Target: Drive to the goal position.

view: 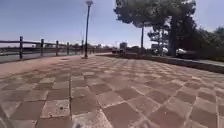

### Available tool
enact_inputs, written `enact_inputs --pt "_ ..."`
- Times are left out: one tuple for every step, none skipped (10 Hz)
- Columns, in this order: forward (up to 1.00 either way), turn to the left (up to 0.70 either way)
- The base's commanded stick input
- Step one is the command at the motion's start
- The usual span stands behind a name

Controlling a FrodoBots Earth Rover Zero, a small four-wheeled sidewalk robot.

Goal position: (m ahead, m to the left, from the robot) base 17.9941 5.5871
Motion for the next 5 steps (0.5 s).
enact_inputs --pt "1.0 0.0" --pt "1.0 0.0" --pt "1.0 0.0" --pt "1.0 0.0" --pt "1.0 0.0"
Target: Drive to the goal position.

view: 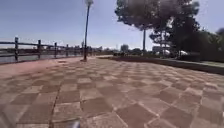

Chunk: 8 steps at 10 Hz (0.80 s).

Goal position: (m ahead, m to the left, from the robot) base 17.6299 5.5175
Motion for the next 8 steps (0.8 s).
enact_inputs --pt "1.0 0.0" --pt "1.0 0.0" --pt "1.0 0.0" --pt "1.0 0.0" --pt "1.0 0.0" --pt "1.0 0.0" --pt "1.0 0.0" --pt "1.0 0.0"
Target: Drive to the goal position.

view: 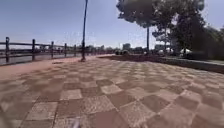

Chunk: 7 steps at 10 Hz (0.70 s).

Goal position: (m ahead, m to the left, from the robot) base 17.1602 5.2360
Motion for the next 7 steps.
enact_inputs --pt "1.0 0.0" --pt "1.0 0.0" --pt "1.0 0.0" --pt "1.0 0.0" --pt "1.0 0.0" --pt "1.0 0.0" --pt "1.0 0.0"
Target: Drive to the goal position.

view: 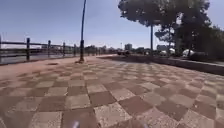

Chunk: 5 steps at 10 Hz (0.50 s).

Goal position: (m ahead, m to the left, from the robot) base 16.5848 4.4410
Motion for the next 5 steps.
enact_inputs --pt "1.0 0.0" --pt "1.0 0.0" --pt "1.0 0.0" --pt "1.0 0.17" --pt "1.0 0.4"
